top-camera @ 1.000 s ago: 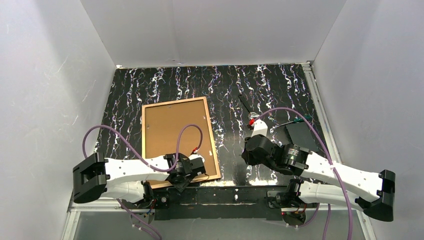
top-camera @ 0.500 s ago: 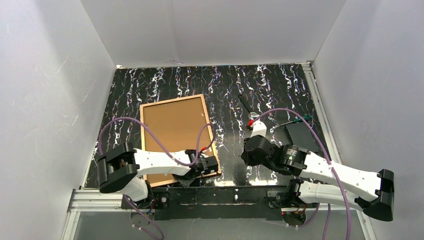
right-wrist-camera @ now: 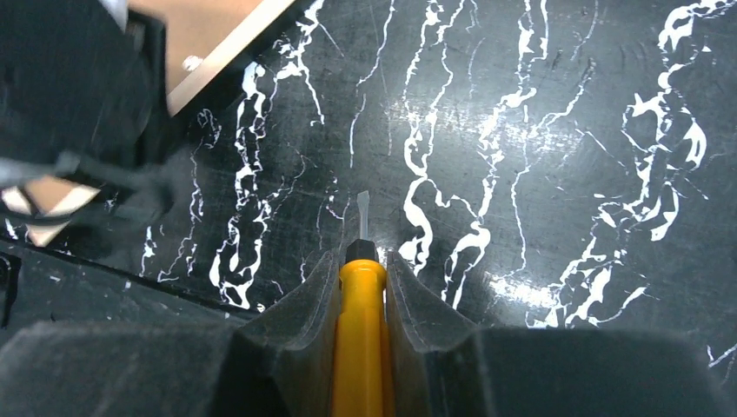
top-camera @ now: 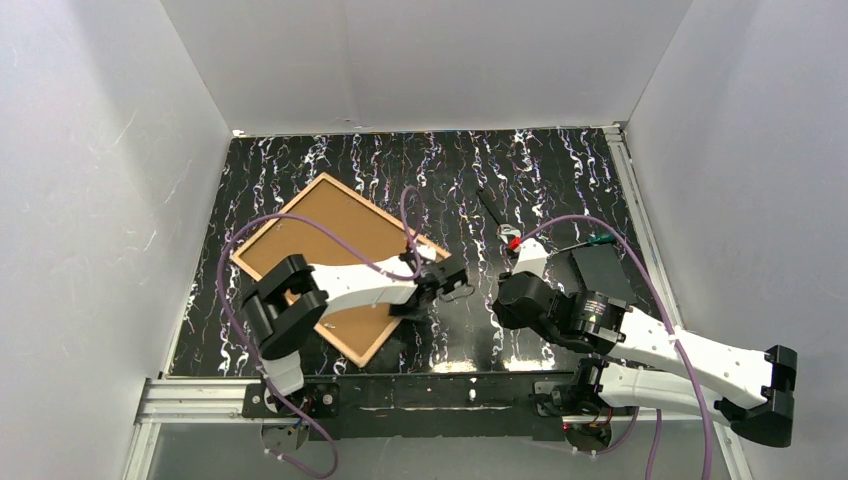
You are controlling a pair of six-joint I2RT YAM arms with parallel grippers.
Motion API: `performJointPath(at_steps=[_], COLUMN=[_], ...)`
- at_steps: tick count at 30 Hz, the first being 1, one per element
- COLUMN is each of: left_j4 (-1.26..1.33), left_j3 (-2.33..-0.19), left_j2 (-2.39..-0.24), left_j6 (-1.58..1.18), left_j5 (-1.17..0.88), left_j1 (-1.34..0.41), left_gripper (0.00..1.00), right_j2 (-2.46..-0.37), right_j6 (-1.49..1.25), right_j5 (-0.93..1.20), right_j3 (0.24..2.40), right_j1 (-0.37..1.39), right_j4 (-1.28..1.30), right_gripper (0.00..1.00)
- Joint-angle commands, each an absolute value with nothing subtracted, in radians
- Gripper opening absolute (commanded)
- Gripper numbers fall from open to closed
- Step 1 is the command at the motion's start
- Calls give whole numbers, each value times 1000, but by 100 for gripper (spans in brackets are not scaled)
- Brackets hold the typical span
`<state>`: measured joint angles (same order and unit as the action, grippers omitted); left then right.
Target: Take the photo out of the frame
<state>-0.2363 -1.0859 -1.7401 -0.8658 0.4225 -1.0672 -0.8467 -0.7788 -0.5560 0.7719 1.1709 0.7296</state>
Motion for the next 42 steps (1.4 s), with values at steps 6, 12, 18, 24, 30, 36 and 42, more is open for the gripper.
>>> performJointPath(at_steps=[6, 12, 18, 24, 30, 36, 42], left_j4=[-47, 45, 173, 111, -40, -188, -177], left_j3=[-1478, -1493, -1323, -1212, -1002, -920, -898], left_j2=[-2105, -2112, -1918, -1632, -1322, -1221, -1275], left_j6=[-1133, -1135, -1046, -859, -697, -561, -559], left_j5=[263, 148, 3, -175, -225, -237, -306], left_j1=[-964, -939, -905, -802, -625, -487, -479], left_gripper=[0, 4, 57, 83, 83, 82, 77], right_j2=[-791, -763, -808, -874, -1106, -1449, -1633], right_j6=[-834, -879, -835, -713, -575, -488, -443], right_j5=[-654, -704, -684, -539, -410, -407, -412], right_j3=[845, 829, 844, 830, 966, 1224, 1382], right_j1=[1166, 1153, 1094, 978, 951, 947, 932], right_j4=[852, 903, 882, 756, 673, 773, 788], right_gripper=[1, 1, 1, 1, 1, 1, 1])
